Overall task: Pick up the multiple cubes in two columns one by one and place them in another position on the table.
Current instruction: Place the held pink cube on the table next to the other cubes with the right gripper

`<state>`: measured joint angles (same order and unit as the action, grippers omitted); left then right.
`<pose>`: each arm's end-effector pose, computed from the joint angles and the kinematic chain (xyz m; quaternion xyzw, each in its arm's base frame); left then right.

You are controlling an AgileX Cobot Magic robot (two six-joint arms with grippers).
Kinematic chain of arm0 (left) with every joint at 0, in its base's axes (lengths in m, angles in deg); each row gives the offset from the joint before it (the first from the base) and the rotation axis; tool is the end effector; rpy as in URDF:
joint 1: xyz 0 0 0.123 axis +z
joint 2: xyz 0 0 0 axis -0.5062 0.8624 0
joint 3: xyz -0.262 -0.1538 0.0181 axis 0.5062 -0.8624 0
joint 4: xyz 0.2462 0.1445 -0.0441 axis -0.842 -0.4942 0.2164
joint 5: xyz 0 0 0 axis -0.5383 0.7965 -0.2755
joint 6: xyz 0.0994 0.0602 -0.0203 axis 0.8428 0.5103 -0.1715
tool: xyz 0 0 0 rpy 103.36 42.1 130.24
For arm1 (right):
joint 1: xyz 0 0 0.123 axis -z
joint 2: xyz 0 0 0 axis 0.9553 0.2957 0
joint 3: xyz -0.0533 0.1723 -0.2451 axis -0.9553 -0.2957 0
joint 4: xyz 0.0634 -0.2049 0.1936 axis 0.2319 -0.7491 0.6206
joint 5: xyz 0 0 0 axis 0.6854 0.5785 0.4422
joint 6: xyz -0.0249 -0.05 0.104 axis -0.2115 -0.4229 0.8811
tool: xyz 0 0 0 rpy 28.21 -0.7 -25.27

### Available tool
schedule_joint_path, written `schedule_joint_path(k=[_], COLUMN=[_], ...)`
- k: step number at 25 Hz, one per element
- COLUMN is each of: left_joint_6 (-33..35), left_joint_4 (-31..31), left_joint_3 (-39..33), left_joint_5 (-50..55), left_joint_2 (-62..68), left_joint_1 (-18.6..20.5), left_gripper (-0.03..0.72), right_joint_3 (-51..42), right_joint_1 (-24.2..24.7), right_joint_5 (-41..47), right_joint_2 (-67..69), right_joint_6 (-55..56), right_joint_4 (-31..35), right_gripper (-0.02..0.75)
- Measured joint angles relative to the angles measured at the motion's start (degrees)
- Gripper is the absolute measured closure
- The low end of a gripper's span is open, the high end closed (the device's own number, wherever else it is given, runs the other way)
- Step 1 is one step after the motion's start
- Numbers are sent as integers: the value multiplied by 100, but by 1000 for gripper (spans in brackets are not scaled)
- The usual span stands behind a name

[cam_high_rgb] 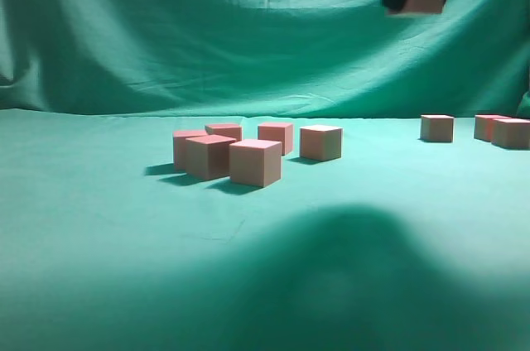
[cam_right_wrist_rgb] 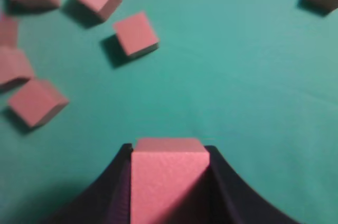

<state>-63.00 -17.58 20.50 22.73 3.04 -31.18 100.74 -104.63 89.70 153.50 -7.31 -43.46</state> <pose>0.0970 -0.0005 0.1701 0.0134 0.7934 0.0066 0.6085 0.3302 0.1870 0.2604 -0.1774 0.9640 0.0071 0.1981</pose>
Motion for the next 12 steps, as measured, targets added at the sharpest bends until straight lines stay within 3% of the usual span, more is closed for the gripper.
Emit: schedule_joint_path(k=[7, 12], left_joint_6=[0, 0], left_joint_4=[0, 0], left_joint_3=[0, 0], left_joint_5=[0, 0], left_joint_2=[0, 0], left_joint_1=[0, 0], left_gripper=[688, 688], right_joint_3=[-479, -479], right_joint_1=[-1212, -1544], right_joint_5=[-289, -530], right_joint_2=[-25, 281], right_joint_6=[270, 997], right_joint_4=[136, 125], right_gripper=[477, 477])
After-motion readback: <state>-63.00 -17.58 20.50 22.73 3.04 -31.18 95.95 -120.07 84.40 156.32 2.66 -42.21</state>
